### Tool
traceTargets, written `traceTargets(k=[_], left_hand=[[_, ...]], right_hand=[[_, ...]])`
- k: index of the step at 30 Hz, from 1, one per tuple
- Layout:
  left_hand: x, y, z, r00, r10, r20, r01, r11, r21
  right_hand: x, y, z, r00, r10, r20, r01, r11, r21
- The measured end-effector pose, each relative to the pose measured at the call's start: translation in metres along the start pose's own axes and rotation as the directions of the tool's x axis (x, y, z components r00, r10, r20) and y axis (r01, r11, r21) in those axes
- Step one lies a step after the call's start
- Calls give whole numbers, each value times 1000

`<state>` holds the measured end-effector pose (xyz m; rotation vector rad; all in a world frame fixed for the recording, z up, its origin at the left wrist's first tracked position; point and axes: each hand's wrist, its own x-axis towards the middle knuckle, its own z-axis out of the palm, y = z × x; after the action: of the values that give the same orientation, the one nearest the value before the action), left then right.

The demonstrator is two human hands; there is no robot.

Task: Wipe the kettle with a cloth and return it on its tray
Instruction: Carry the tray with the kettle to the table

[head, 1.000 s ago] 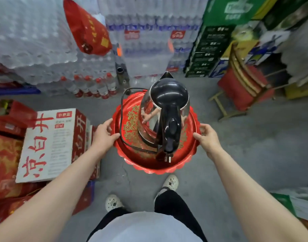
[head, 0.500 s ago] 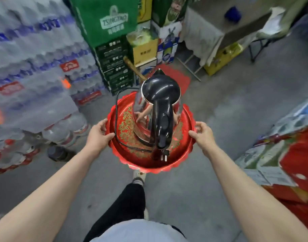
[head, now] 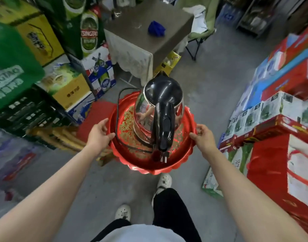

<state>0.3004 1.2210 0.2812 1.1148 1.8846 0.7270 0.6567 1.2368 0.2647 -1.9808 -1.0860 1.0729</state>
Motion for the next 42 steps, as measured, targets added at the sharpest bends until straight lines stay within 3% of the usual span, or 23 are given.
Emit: traceTargets(k=[12, 24, 33, 42], left_hand=[[218, 188, 180, 1000, -12, 14, 12, 1000, 21], [482, 360, 290, 999, -40, 17, 42, 995, -94], [660, 471, 361, 992, -116, -56, 107, 983, -147], [791, 538, 418, 928, -295, -230, 254, 948, -190]], right_hand=[[335, -66, -111, 999, -3, 33, 5, 999, -43], [647, -180, -141, 1000, -4, 11, 5, 999, -47], [887, -279, -150, 986, -87, 144, 94, 995, -44], [1102, -381, -120, 935, -139, 325, 207, 960, -186]])
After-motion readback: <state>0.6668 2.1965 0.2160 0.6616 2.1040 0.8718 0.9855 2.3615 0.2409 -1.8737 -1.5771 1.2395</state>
